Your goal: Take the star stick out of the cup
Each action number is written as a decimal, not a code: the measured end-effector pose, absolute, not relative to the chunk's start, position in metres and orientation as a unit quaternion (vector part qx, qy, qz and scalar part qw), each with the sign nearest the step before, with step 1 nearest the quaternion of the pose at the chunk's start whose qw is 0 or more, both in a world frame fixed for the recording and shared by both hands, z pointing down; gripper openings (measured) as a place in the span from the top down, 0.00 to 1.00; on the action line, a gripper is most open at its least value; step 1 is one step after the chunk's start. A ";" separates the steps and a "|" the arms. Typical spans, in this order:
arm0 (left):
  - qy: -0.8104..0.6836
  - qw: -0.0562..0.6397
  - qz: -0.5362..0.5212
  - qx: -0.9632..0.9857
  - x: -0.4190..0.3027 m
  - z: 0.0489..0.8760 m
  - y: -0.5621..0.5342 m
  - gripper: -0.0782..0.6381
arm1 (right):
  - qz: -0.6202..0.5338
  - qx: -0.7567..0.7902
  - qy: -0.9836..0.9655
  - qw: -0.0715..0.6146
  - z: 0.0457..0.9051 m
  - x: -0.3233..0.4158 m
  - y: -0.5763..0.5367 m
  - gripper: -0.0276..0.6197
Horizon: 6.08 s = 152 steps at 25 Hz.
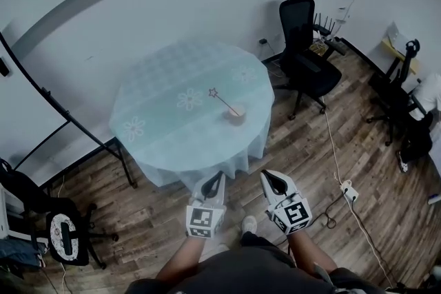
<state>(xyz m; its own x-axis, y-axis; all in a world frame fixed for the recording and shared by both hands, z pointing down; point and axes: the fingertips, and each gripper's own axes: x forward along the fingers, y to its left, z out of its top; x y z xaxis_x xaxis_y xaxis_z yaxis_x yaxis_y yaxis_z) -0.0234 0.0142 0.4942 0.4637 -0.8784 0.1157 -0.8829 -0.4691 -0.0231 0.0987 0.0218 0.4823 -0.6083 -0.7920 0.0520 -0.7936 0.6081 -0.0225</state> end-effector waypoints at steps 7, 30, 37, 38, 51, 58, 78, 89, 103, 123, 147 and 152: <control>-0.539 0.020 0.060 0.840 -0.001 0.491 -0.052 0.88 | 0.020 0.415 -0.909 0.010 0.483 0.120 -0.051 0.95; -0.598 0.058 0.064 0.797 -0.014 0.500 -0.133 0.88 | 0.031 0.354 -0.935 -0.007 0.490 0.106 -0.155 0.95; -0.596 0.074 0.045 0.798 -0.037 0.501 -0.166 0.88 | 0.016 0.350 -0.937 0.005 0.487 0.078 -0.180 0.95; -0.596 0.073 0.045 0.799 -0.041 0.500 -0.171 0.88 | 0.014 0.350 -0.936 0.008 0.487 0.074 -0.184 0.95; -0.583 0.081 0.022 0.808 -0.109 0.506 -0.233 0.88 | -0.005 0.368 -0.929 0.024 0.483 -0.003 -0.246 0.95; -0.571 0.082 0.026 0.817 -0.123 0.518 -0.257 0.88 | 0.000 0.388 -0.921 0.042 0.489 -0.020 -0.278 0.95; -0.608 0.117 0.057 0.783 -0.155 0.572 -0.313 0.88 | -0.016 0.352 -0.925 0.144 0.556 -0.046 -0.349 0.95; -0.622 0.137 0.075 0.767 -0.163 0.596 -0.329 0.88 | 0.007 0.330 -0.922 0.202 0.600 -0.060 -0.379 0.68; -0.638 0.149 0.073 0.752 -0.168 0.608 -0.345 0.88 | 0.014 0.310 -0.919 0.244 0.626 -0.076 -0.409 0.68; -0.647 0.148 0.067 0.745 -0.184 0.605 -0.339 0.88 | -0.031 0.324 -0.910 0.257 0.615 -0.092 -0.414 0.72; -0.640 0.133 0.063 0.754 -0.174 0.590 -0.331 0.88 | -0.049 0.385 -0.907 0.162 0.552 -0.064 -0.412 0.76; -0.639 0.119 0.051 0.758 -0.174 0.575 -0.331 0.88 | -0.056 0.409 -0.904 0.113 0.514 -0.051 -0.408 0.76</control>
